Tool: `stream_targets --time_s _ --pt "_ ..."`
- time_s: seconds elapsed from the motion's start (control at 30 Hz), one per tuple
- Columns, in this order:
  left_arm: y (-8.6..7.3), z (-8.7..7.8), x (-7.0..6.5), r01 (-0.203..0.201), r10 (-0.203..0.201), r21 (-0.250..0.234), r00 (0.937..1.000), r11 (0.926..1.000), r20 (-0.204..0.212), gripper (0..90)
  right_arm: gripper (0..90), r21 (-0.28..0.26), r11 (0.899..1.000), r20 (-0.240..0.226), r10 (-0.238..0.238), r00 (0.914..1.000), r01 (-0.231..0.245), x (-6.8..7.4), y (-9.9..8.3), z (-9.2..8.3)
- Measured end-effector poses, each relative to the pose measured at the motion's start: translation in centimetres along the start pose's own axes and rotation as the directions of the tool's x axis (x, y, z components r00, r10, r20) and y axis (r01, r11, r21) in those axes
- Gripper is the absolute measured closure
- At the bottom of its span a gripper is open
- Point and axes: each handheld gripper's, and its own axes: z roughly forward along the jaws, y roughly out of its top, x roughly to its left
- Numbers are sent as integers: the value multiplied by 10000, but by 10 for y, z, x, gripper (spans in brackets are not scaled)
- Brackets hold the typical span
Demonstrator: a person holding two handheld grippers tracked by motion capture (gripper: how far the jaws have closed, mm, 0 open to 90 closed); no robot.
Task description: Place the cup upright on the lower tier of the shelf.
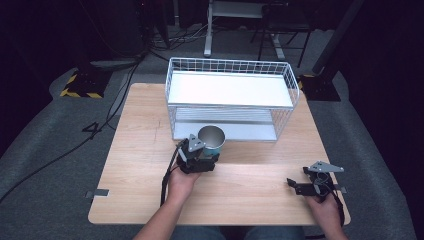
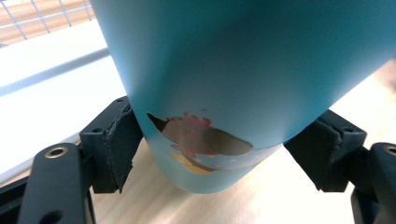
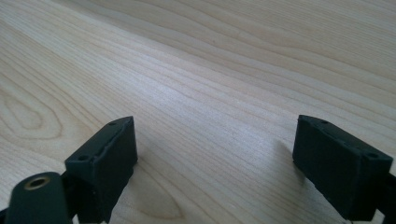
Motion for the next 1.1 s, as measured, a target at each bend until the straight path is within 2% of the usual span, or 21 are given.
stream_targets --time_s 0.07,0.2,0.23,0.33,0.57,0.73,0.93,1.1 --pt "3 4 3 229 -229 -87 9997 9997 73 230 142 4 10000 11 15 10000 -15 0 0 0" --pt "10 10 7 363 -363 -71 9993 9993 -55 230 142 4 10000 15 13 10000 -13 0 0 0" --pt "12 12 7 402 -404 -199 9991 9990 -88 229 142 3 10000 14 14 10000 -14 0 0 0" --pt "15 20 10 637 -641 -246 9978 9977 -152 230 143 3 10000 12 17 10000 -17 0 0 0" --pt "25 37 15 896 -902 -256 9956 9957 -251 230 143 3 10000 5 4 10000 -4 0 0 0" --pt "29 46 17 1061 -1077 -438 9935 9934 -362 229 144 0 10000 -43 -16 10000 16 0 1 1" --pt "33 59 25 1469 -1496 -506 9873 9879 -539 229 144 -10 10000 -53 -27 10000 27 0 1 1" --pt "38 71 28 1300 -1339 -537 9880 9901 -774 229 147 -12 10000 -63 -34 10000 34 0 1 1"
